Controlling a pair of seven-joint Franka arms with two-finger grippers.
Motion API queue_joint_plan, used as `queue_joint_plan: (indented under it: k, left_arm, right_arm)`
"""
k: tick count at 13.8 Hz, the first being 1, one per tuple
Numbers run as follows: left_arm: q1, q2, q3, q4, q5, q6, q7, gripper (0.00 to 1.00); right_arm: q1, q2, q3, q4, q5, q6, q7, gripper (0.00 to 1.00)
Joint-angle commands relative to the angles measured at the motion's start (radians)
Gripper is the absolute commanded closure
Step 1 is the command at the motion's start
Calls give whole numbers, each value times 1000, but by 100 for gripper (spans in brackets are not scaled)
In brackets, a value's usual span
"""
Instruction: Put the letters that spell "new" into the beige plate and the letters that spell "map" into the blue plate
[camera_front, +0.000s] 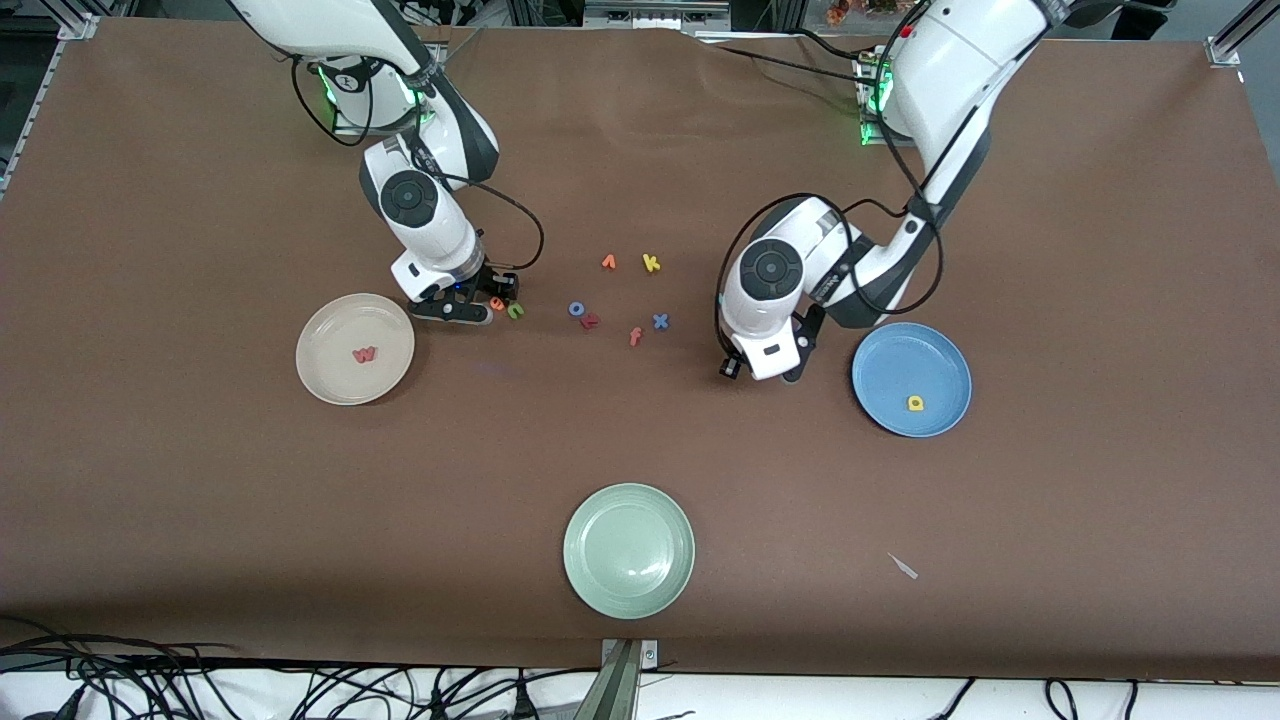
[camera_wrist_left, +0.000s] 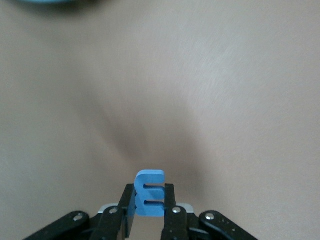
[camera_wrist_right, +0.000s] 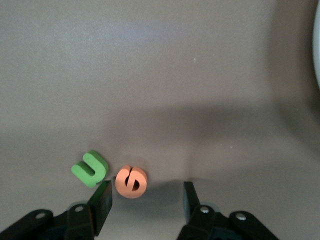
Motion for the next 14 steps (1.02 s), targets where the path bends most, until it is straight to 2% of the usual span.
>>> queue_joint_plan:
  k: [1, 6, 9, 12, 14]
  left_arm:
    - [58, -56, -6, -8, 33, -81, 215, 93]
    - [175, -86, -7, -6, 32, -203, 668, 93]
    - [262, -102, -7, -15, 33, -214, 931, 93]
    - [362, -99, -10, -23, 33, -209, 1206, 92]
    - [412, -93, -12, -49, 33, -200, 1312, 92]
  right_arm:
    - [11, -8, -2, -18, -17, 22, 23, 34]
    - [11, 29, -5, -16, -28, 76, 20, 34]
    - [11, 32, -7, -15, -34, 78, 20, 36]
    - [11, 32, -7, -15, -41, 76, 20, 50]
    - [11, 32, -7, -15, -43, 78, 20, 59]
